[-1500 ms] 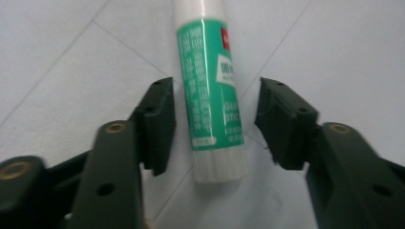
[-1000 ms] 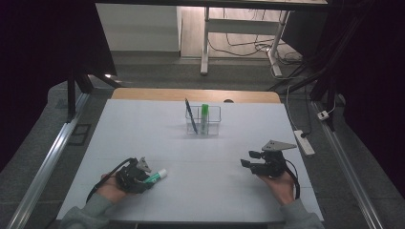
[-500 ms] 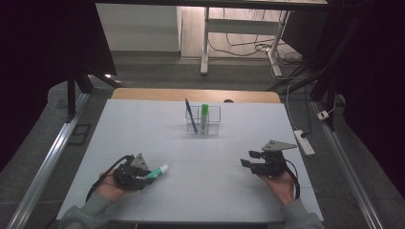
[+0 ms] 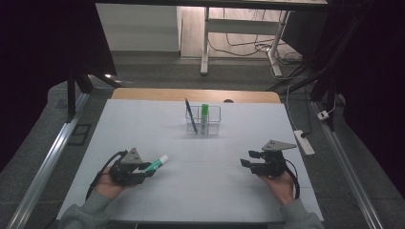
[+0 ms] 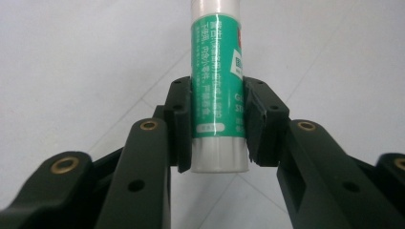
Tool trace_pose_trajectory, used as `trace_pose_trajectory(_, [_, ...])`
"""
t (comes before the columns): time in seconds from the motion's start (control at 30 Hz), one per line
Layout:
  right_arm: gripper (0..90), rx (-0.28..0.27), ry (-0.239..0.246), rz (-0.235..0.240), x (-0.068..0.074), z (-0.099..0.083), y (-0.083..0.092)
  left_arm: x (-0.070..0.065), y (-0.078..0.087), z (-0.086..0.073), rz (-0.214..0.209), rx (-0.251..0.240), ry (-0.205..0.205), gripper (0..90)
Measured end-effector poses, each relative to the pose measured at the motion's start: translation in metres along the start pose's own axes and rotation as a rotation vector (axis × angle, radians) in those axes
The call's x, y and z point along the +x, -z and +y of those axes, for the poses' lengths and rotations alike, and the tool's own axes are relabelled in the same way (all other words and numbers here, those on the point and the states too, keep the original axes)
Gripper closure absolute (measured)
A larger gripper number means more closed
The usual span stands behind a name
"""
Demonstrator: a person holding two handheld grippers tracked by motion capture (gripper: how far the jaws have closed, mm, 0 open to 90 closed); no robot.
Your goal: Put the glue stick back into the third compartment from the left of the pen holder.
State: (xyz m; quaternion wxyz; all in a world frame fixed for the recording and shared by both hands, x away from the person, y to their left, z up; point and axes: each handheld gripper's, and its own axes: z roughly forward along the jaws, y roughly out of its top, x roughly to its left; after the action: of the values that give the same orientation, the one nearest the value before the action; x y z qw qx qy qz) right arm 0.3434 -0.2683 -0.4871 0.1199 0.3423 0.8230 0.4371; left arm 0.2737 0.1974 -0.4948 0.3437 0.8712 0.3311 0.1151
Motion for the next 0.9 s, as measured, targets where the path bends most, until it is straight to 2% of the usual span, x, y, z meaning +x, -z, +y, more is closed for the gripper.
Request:
trace_pose_trajectory(0.43, [44.1, -0.003, -0.007, 0.006, 0.0, 0.0, 0.0, 0.003, 0.003, 0.006, 0.022, -0.114, 0.025, 65.6])
trace_pose_trajectory(0.9, [42.5, -0.006, -0.004, 0.042, 0.009, 0.004, -0.006, -0.003, -0.004, 0.023, 0.026, -0.175, -0.01, 65.6])
